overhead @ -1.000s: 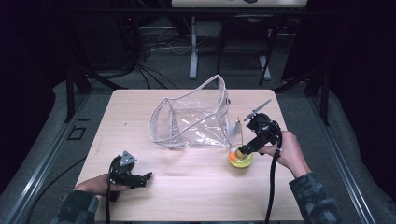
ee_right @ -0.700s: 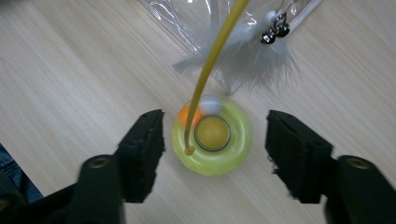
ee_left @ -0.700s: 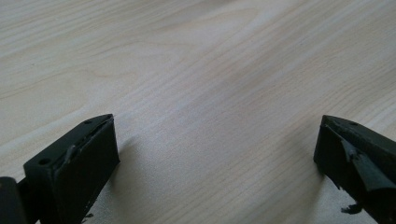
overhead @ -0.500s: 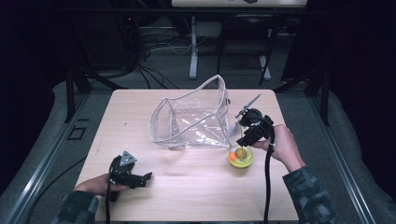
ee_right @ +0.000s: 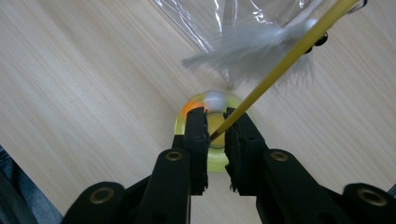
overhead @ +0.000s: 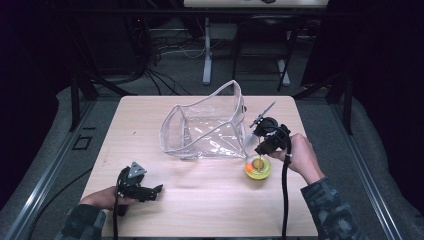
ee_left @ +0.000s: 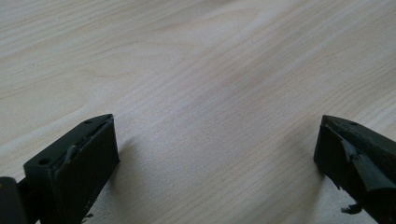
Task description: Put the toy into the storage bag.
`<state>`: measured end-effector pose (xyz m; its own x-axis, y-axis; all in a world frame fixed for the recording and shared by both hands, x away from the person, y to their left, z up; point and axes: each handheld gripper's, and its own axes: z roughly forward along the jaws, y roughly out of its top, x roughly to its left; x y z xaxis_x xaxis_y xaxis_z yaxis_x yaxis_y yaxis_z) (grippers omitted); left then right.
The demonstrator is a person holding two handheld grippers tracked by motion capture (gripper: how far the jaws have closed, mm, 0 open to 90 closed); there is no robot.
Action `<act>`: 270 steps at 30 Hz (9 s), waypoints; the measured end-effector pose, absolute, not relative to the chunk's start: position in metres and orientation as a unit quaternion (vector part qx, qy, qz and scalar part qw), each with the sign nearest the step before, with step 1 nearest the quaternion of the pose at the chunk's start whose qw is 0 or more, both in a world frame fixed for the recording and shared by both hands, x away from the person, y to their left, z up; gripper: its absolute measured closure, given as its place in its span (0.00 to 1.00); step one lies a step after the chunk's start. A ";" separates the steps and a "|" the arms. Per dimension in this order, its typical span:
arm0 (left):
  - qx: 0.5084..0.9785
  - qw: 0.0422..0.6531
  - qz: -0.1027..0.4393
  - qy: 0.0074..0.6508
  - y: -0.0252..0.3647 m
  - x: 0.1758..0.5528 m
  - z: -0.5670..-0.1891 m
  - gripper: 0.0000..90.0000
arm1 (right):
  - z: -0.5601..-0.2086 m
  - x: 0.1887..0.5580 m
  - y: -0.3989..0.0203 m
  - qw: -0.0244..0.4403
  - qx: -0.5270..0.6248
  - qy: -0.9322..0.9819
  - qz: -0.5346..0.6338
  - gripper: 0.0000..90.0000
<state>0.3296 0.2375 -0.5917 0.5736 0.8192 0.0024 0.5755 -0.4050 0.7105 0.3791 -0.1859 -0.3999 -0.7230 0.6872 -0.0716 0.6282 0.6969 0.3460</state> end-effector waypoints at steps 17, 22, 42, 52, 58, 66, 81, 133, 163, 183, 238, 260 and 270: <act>0.818 0.341 0.178 0.427 0.237 0.329 -0.592 0.00 | -0.407 0.380 -0.183 0.092 0.359 0.914 0.162 0.98; 0.818 0.342 0.178 0.428 0.237 0.329 -0.592 0.00 | -0.405 0.381 -0.187 0.098 0.365 0.912 0.162 0.98; 0.818 0.341 0.178 0.427 0.237 0.329 -0.592 0.00 | -0.391 0.378 -0.197 0.104 0.369 0.906 0.181 0.98; 0.818 0.341 0.178 0.428 0.237 0.329 -0.592 0.00 | -0.388 0.381 -0.202 0.098 0.373 0.908 0.164 0.98; 0.818 0.341 0.178 0.427 0.237 0.329 -0.592 0.00 | -0.384 0.385 -0.202 0.094 0.369 0.913 0.147 0.98; 0.819 0.341 0.179 0.426 0.238 0.330 -0.592 0.00 | -0.375 0.391 -0.205 0.092 0.370 0.914 0.138 0.98; 0.819 0.341 0.179 0.426 0.238 0.330 -0.592 0.00 | -0.358 0.409 -0.213 0.079 0.380 0.913 0.127 0.98; 0.820 0.339 0.174 0.426 0.238 0.329 -0.591 0.00 | -0.317 0.444 -0.221 0.106 0.403 0.901 0.123 0.98; 0.821 0.339 0.174 0.426 0.238 0.329 -0.591 0.00 | -0.277 0.444 -0.214 0.132 0.392 0.901 0.134 0.98; 0.821 0.339 0.174 0.426 0.238 0.329 -0.591 0.00 | -0.248 0.449 -0.207 0.151 0.388 0.899 0.137 0.98; 0.820 0.340 0.175 0.426 0.238 0.330 -0.591 0.00 | -0.181 0.469 -0.178 0.190 0.369 0.898 0.145 0.98; 0.820 0.340 0.175 0.426 0.238 0.329 -0.591 0.00 | -0.173 0.470 -0.142 0.199 0.338 0.906 0.161 0.98; 0.820 0.340 0.176 0.425 0.238 0.330 -0.591 0.00 | -0.174 0.472 -0.127 0.194 0.324 0.909 0.173 0.98</act>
